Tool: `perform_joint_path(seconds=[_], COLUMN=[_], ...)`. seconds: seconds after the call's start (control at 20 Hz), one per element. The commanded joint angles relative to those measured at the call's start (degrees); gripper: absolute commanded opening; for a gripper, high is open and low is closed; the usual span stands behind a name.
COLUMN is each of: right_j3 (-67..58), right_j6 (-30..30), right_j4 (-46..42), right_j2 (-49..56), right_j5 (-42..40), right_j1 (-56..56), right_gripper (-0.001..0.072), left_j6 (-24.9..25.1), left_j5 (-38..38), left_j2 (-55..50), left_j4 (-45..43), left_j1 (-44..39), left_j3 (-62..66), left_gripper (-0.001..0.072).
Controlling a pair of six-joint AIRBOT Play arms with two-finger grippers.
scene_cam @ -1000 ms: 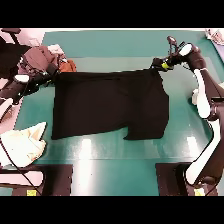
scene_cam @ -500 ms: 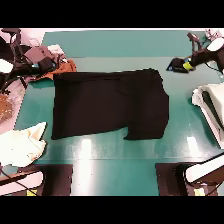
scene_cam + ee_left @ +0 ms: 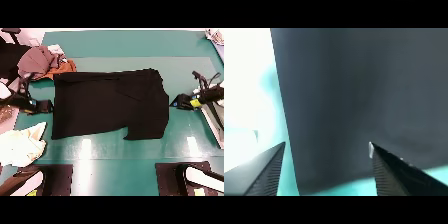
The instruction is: Fold the shirts.
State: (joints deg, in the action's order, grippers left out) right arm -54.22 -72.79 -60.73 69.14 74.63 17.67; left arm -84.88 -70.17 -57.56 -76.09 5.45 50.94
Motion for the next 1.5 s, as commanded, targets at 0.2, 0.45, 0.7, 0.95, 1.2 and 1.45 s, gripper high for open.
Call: perform_joint_path(seconds=[0.2, 0.45, 0.7, 0.95, 1.2, 1.45], right_j3=[14.8, 16.1, 16.0, 16.0, 16.1, 20.1], right_j6=[1.3, 0.2, 0.2, 0.2, 0.2, 0.2], right_j4=[2.7, 2.7, 2.7, 2.7, 2.6, 2.8], right_j2=[-13.9, -13.7, -13.6, -13.6, -13.6, -13.6], right_j5=[-1.4, -0.6, 0.4, 0.6, 1.9, 1.8], right_j1=[1.2, 1.2, 1.2, 1.2, 1.2, 1.2], right_gripper=[0.0557, 0.069, 0.069, 0.069, 0.069, 0.069], left_j6=[2.5, 2.4, 3.3, 7.9, 10.2, 10.4], left_j5=[-0.8, 1.7, 3.7, 2.6, 1.0, -0.6], left_j2=[1.4, 1.4, 0.7, -2.9, -6.5, -6.4], left_j4=[2.6, 1.6, 4.0, 8.4, 12.9, 15.6], left_j1=[0.0, 0.0, 6.3, 7.9, 7.9, 7.9], left_j3=[-10.6, -15.8, -16.0, -16.4, -16.3, -16.3], left_gripper=[0.0602, 0.0601, 0.06, 0.0592, 0.0282, 0.0026])
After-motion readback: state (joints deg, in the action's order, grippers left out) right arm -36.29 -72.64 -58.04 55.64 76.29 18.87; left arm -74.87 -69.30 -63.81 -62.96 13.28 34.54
